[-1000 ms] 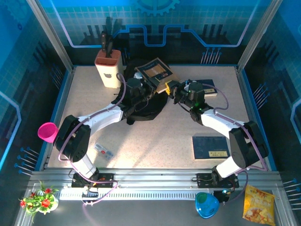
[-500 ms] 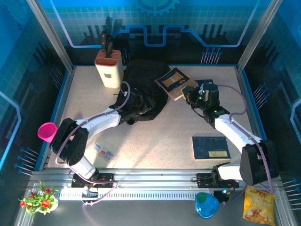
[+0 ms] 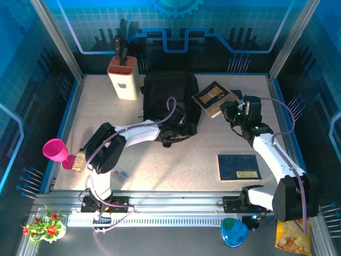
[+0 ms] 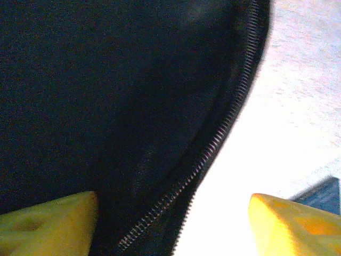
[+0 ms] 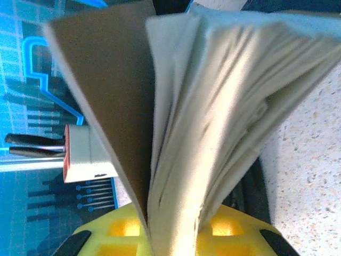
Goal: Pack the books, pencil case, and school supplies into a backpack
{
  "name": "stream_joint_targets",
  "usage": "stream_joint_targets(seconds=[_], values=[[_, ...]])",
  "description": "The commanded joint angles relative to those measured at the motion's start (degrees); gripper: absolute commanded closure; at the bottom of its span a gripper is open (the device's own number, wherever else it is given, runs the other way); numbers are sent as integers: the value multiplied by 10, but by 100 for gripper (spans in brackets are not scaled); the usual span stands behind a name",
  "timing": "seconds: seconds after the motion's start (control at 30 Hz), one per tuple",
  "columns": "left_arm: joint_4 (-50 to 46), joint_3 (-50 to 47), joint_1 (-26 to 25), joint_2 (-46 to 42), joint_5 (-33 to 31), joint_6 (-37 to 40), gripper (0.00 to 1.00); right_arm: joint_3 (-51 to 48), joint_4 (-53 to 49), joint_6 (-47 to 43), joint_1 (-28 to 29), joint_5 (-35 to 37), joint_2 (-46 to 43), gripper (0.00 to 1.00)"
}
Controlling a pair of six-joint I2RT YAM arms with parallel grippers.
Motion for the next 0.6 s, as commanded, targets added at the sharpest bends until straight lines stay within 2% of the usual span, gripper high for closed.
stream_joint_targets(seconds=[0.0, 0.13, 0.27, 0.4, 0.57], values=[[-32, 68, -12, 36, 47, 26, 27, -1, 6, -23, -32, -18, -33, 93], [-76, 114, -14, 43, 40, 78, 28, -1, -27, -43, -73, -38, -53, 93], [-155, 145, -13, 31, 3, 192, 30, -3, -56, -70, -111, -57, -73, 93], [-194, 160, -12, 36, -19, 274, 37, -6, -75, -87, -123, -62, -85, 93], [-196, 184, -11, 60, -19, 310, 50, -15, -76, -87, -125, -69, -87, 93]])
